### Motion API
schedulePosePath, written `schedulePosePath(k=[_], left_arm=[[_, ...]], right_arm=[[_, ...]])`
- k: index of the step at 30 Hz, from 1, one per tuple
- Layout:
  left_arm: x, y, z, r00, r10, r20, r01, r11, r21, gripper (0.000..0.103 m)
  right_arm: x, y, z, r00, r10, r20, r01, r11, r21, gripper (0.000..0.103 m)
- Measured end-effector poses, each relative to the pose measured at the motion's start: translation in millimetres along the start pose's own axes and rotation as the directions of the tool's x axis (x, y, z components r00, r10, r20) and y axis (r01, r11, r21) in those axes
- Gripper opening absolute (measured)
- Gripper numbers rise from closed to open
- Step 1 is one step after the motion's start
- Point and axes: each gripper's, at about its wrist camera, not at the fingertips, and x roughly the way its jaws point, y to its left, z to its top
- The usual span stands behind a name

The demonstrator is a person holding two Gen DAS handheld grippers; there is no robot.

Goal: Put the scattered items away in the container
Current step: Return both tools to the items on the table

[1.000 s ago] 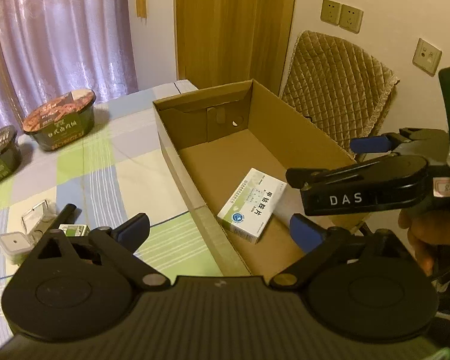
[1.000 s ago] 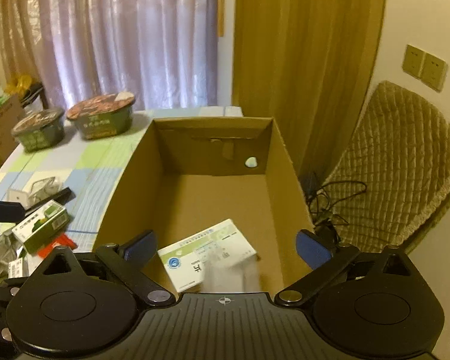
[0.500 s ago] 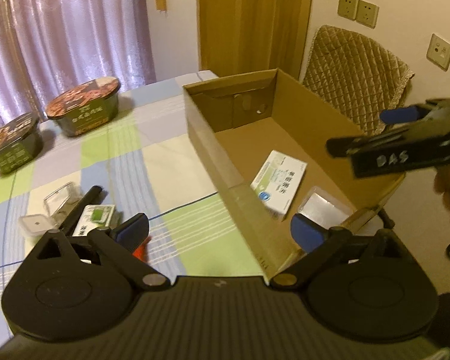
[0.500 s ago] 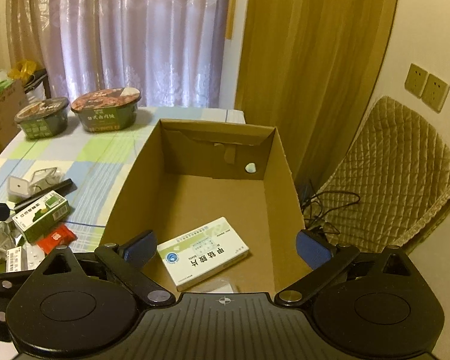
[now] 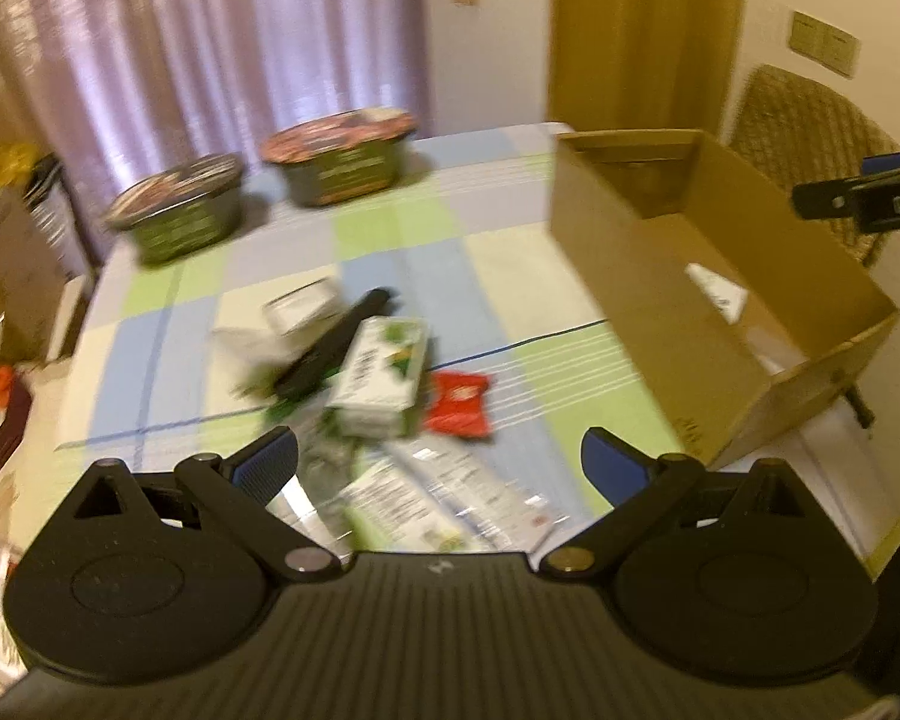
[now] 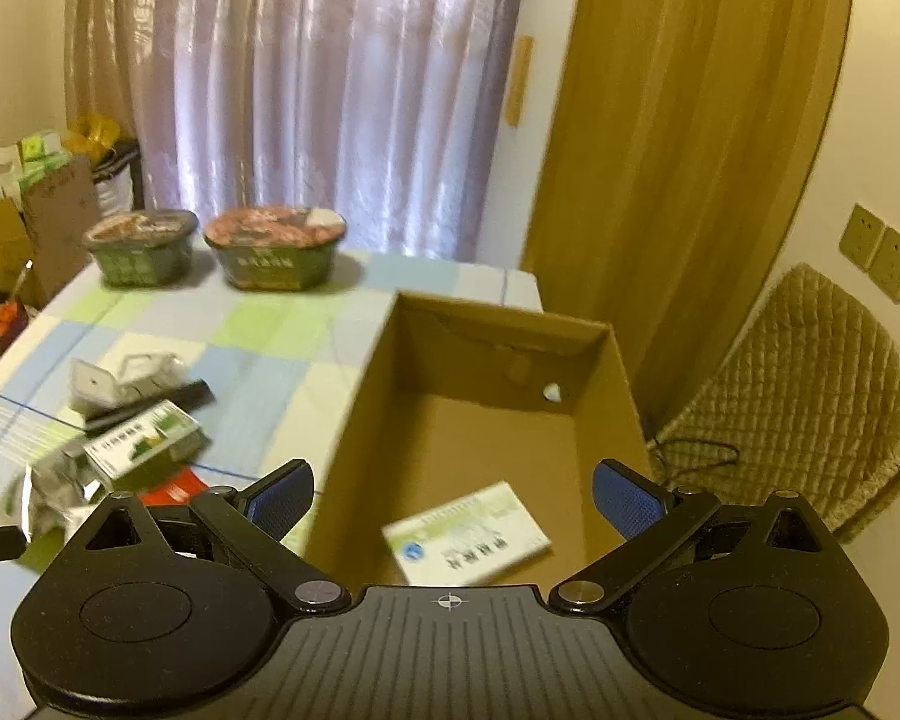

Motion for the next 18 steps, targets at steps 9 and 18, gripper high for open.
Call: schedulePosePath(k=[9,18], left_arm=[[-22.9,66.3,-39.2,0.996,0.083,-0.043,-0.087,0.993,-0.084,0.099],[-32.1,97.5,-63.8,0.993,0.092,-0.076,-0.101,0.986,-0.134,0.099]], right_arm=[[-12.0,81.0,-9.1,0.987,0.159,0.016,-0.158,0.986,-0.055,0.103],[-7.5,150.3,-45.9,0.966,0.247,-0.071,-0.255,0.957,-0.136,0.103]])
